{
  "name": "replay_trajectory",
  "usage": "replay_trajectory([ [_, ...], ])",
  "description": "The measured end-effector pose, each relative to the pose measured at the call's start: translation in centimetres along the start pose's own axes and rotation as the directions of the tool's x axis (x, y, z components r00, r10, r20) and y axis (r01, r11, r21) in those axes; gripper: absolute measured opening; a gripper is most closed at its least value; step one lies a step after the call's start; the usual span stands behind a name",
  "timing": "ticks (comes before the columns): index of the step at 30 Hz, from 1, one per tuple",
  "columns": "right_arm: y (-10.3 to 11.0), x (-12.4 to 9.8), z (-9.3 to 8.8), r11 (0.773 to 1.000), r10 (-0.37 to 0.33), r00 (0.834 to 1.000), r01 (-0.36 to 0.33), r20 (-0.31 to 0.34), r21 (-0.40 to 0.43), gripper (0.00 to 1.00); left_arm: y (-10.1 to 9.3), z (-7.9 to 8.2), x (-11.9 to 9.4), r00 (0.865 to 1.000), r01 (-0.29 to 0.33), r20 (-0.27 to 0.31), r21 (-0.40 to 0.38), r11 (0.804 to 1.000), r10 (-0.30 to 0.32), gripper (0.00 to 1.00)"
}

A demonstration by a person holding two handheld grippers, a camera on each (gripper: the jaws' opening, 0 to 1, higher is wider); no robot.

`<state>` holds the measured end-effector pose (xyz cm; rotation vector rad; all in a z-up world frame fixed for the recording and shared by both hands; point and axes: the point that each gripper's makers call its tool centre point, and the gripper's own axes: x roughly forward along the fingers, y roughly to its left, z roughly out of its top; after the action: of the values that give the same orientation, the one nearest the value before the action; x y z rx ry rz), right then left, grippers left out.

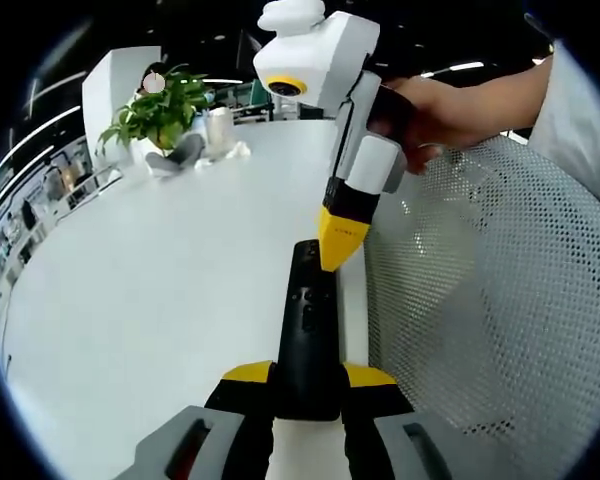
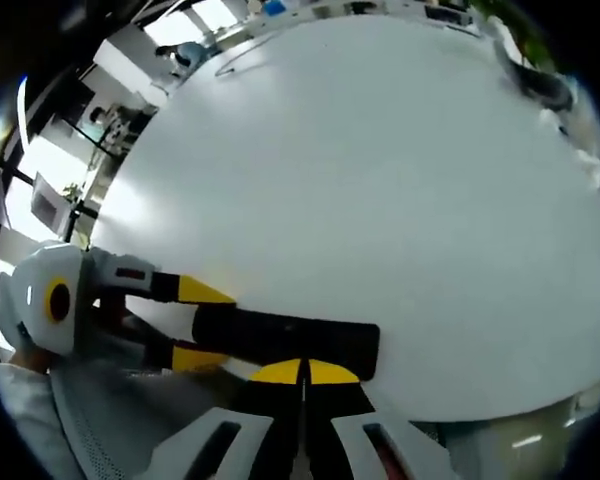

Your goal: Press the specified remote control buttons in sequence, fully releasing each button before pressing the next.

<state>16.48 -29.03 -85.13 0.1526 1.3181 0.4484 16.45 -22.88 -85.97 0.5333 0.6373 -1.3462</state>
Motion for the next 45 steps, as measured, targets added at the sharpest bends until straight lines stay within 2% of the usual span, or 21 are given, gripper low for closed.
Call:
replay_trajectory([
  [7, 0.0, 0.09, 0.01, 1.0, 0.0, 1.0, 0.0, -0.004, -0.009, 0.0, 0.01, 0.02, 0.0, 1.0, -0.002, -0.001, -0.002, 1.0, 0.002, 0.24],
  [14, -0.04, 0.43, -0.21, 0.987, -0.075, 0.997, 0.072, -0.015, -0.141, 0.0, -0.04, 0.09, 0.08, 1.0, -0.004, -0.003, -0.005, 1.0, 0.004, 0.24],
  [22, -0.2, 0.43, -0.31, 0.988, -0.062, 0.998, 0.058, -0.018, -0.141, 0.0, -0.15, 0.16, 0.15, 1.0, -0.026, -0.018, 0.005, 1.0, 0.026, 0.25],
  [29, -0.08, 0.5, -0.36, 0.978, -0.099, 0.995, 0.1, 0.015, -0.181, 0.0, -0.05, 0.15, 0.23, 1.0, -0.027, -0.01, -0.019, 0.999, 0.027, 0.25],
  [33, -0.16, 0.49, -0.26, 0.98, -0.109, 0.994, 0.106, -0.005, -0.169, 0.0, -0.06, 0.18, 0.21, 1.0, -0.029, -0.009, -0.019, 0.999, 0.029, 0.25],
  [36, -0.15, 0.52, -0.31, 0.966, -0.106, 0.994, 0.094, -0.04, -0.241, 0.0, -0.07, 0.2, 0.18, 0.999, -0.031, -0.013, -0.022, 0.999, 0.031, 0.25],
  [37, -0.08, 0.57, -0.29, 0.966, -0.108, 0.993, 0.094, -0.045, -0.242, 0.0, -0.09, 0.17, 0.17, 0.999, -0.033, -0.015, -0.023, 0.999, 0.033, 0.25],
  [39, -0.07, 0.5, -0.34, 0.979, -0.116, 0.992, 0.105, -0.054, -0.177, 0.0, -0.11, 0.12, 0.16, 0.999, -0.042, -0.016, -0.031, 0.999, 0.041, 0.25],
  [40, -0.13, 0.53, -0.28, 0.98, -0.119, 0.991, 0.108, -0.055, -0.169, 0.0, -0.15, 0.11, 0.15, 0.999, -0.044, -0.017, -0.031, 0.999, 0.043, 0.25],
  [45, 0.08, 0.63, -0.27, 0.973, -0.152, 0.987, 0.142, -0.044, -0.184, 0.0, -0.32, 0.03, 0.05, 0.997, -0.068, -0.025, -0.043, 0.997, 0.067, 0.25],
])
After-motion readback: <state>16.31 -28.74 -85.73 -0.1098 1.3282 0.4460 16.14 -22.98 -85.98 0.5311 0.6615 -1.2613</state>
